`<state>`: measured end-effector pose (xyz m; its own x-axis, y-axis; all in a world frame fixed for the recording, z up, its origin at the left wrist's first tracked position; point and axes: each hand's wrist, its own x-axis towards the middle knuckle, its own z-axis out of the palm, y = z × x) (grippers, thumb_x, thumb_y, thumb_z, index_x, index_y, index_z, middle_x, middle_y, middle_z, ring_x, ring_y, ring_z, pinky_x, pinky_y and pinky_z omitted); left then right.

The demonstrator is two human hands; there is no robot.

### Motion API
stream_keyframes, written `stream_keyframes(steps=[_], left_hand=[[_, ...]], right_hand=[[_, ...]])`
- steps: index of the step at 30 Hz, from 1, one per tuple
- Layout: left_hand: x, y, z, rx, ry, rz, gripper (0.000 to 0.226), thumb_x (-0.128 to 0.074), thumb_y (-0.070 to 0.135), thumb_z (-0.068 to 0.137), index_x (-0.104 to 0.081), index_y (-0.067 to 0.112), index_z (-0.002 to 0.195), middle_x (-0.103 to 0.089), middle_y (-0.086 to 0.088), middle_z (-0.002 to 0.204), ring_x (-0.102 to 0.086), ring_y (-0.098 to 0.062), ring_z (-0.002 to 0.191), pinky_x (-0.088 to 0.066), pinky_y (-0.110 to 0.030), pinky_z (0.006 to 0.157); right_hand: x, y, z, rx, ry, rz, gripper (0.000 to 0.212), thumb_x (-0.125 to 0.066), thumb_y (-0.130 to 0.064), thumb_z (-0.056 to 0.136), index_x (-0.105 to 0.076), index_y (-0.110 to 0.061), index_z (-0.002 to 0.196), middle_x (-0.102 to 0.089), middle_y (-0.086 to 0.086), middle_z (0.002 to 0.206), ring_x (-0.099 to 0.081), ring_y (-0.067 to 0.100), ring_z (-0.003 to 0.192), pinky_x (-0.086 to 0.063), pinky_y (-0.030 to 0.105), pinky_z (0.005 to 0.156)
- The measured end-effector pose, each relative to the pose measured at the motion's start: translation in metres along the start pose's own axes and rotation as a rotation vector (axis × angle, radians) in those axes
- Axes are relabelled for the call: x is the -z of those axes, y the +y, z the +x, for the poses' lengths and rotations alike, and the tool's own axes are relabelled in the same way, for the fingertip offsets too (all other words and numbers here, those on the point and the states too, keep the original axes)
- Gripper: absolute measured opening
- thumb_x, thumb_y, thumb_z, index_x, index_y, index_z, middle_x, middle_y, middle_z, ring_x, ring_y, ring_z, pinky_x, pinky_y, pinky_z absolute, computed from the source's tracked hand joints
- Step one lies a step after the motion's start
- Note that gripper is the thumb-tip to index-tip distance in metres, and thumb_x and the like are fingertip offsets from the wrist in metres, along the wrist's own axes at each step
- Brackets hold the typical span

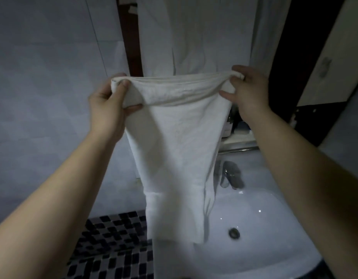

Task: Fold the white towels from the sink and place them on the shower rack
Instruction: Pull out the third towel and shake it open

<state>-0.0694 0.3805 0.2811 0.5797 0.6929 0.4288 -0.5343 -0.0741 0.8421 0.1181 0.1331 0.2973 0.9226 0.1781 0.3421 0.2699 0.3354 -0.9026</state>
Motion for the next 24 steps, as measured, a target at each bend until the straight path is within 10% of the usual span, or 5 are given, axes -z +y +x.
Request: stream_keyframes(steps=[24], left_hand=[[0.094,-0.100,-0.088,0.257,0.020,0.120,0.009,-0.070,0.019,0.094,-0.078,0.022,0.096,-0.077,0.006,0.097,-0.073,-0.017,0.100,-0.061,-0.048,0.082]], right_hand=[[0.040,0.110,-0.075,-0.184,-0.075,-0.419,0.025,-0.068,-0.008,0.088,-0.072,-0.032,0.093,-0.072,-0.004,0.102,-0.069,0.013,0.094,-0.059,0.025,0.068]])
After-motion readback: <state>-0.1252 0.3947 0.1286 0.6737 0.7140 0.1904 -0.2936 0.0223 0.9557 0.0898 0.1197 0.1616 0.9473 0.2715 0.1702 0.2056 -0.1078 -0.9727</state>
